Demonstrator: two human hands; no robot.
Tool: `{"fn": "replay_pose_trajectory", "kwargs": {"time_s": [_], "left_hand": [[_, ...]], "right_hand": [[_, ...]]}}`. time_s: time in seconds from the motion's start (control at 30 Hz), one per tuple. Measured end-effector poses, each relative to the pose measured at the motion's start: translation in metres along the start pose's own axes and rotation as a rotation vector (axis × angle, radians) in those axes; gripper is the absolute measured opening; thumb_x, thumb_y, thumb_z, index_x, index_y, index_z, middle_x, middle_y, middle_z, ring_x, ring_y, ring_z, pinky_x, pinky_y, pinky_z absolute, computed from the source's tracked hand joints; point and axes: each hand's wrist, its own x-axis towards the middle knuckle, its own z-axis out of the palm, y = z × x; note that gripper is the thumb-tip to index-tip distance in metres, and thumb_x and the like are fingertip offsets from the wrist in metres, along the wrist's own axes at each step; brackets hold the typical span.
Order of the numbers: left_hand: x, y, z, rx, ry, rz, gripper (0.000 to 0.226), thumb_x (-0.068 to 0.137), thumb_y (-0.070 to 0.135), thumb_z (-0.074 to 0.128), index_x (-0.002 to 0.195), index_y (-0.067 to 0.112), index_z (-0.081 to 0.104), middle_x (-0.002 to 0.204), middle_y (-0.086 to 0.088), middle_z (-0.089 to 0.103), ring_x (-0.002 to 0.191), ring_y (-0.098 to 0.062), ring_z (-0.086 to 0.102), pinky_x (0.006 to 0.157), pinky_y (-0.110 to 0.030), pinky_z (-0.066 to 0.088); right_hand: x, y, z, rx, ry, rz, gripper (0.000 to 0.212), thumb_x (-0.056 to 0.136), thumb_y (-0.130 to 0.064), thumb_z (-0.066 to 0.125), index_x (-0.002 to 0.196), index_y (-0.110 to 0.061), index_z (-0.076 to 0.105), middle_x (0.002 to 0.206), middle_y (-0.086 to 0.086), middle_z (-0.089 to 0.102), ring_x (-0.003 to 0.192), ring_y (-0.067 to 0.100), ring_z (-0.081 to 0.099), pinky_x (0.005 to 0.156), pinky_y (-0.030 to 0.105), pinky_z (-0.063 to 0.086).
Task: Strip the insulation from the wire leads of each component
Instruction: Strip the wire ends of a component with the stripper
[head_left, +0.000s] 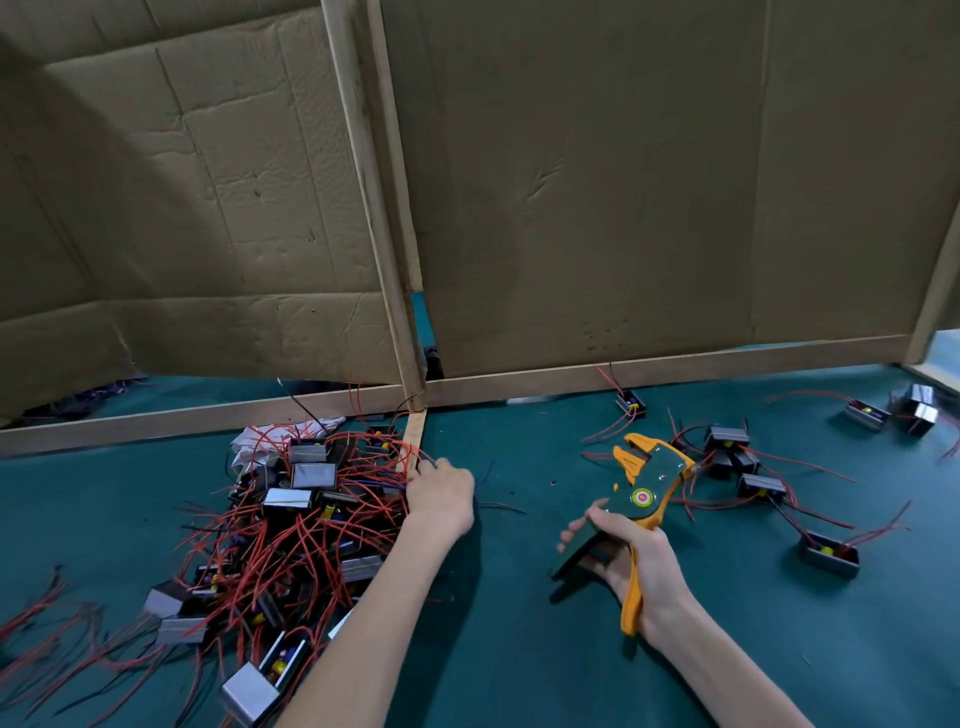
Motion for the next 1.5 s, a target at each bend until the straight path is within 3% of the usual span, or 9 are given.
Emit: {"fn": "replay_pose_trajectory", "kwargs": {"time_s": [0.17,0.4,0.53,0.73,0.87,0.97,1.1,1.33,1.5], "left_hand": [[-0.009,0.001,0.002,-0.185,0.26,0.141,0.026,0.089,0.025,0.059,0.115,0.022,0.062,0.118,-0.005,0.059,0.113,-0.03,0.051,0.097,-0.041,0.042],[-0.04,0.015,0.012,-1.279,0.429,0.188,0.011,0.085,0.034,0.068,0.088,0.023,0.066,0.084,0.012,0.069,0.081,-0.002,0.062,0.076,-0.018,0.046],[-0.041,0.016,0.024,-1.509,0.296,0.002,0.03,0.088,0.042,0.063,0.076,0.015,0.063,0.063,0.01,0.057,0.059,-0.008,0.05,0.064,-0.024,0.04],[-0.039,0.018,0.047,-1.495,0.164,-0.062,0.037,0.099,0.037,0.044,0.09,0.008,0.065,0.09,-0.014,0.067,0.09,-0.028,0.064,0.084,-0.042,0.05],[-0.038,0.021,0.046,-1.698,0.078,-0.081,0.027,0.103,0.023,0.037,0.09,0.006,0.055,0.086,-0.016,0.06,0.073,-0.027,0.064,0.059,-0.038,0.058],[-0.039,0.026,0.043,-1.778,0.102,-0.051,0.032,0.104,0.005,0.027,0.092,0.008,0.056,0.101,-0.011,0.056,0.084,-0.022,0.059,0.055,-0.033,0.058],[-0.04,0.026,0.032,-1.92,0.016,-0.128,0.037,0.102,0.003,0.029,0.089,0.002,0.064,0.09,-0.017,0.056,0.074,-0.022,0.059,0.06,-0.033,0.059],[-0.045,0.026,0.022,-2.14,-0.245,-0.171,0.034,0.096,0.027,0.05,0.101,-0.005,0.058,0.095,-0.014,0.053,0.073,-0.028,0.059,0.085,-0.039,0.051],[-0.047,0.024,0.021,-2.266,-0.315,-0.18,0.047,0.099,0.029,0.036,0.121,-0.008,0.054,0.11,-0.019,0.049,0.092,-0.031,0.048,0.089,-0.046,0.045]], "right_hand": [[0.0,0.0,-0.002,-0.006,0.017,-0.012,0.01,0.085,-0.002,0.06,0.077,-0.004,0.065,0.074,0.021,0.064,0.073,0.035,0.066,0.068,0.046,0.058],[0.001,-0.001,-0.002,-0.006,0.028,-0.006,0.006,0.087,-0.003,0.059,0.082,-0.003,0.062,0.075,0.02,0.064,0.073,0.035,0.066,0.07,0.046,0.057],[0.0,-0.001,-0.002,-0.024,0.014,-0.006,0.006,0.087,-0.003,0.058,0.083,-0.002,0.061,0.076,0.022,0.064,0.073,0.036,0.066,0.067,0.045,0.058],[0.001,-0.001,-0.002,-0.048,-0.024,0.019,0.012,0.075,-0.009,0.065,0.081,0.001,0.062,0.077,0.024,0.064,0.073,0.037,0.066,0.066,0.046,0.059],[0.001,0.0,-0.002,-0.067,-0.049,0.019,0.017,0.071,-0.011,0.068,0.082,0.0,0.062,0.077,0.024,0.063,0.072,0.036,0.066,0.065,0.044,0.058],[0.001,0.002,-0.002,-0.074,-0.064,0.019,0.014,0.07,-0.012,0.069,0.079,-0.002,0.064,0.076,0.023,0.063,0.072,0.036,0.066,0.065,0.044,0.057],[0.001,0.002,-0.003,-0.076,-0.059,0.02,0.01,0.069,-0.011,0.07,0.075,-0.003,0.067,0.076,0.023,0.064,0.071,0.036,0.067,0.064,0.042,0.057],[0.004,0.004,-0.004,-0.085,-0.057,0.036,0.007,0.067,-0.012,0.069,0.071,-0.007,0.07,0.075,0.021,0.065,0.07,0.034,0.068,0.064,0.042,0.058],[0.003,0.004,-0.004,-0.152,-0.068,0.044,0.016,0.069,-0.014,0.07,0.081,-0.004,0.066,0.079,0.024,0.065,0.075,0.038,0.067,0.069,0.047,0.058]]}}
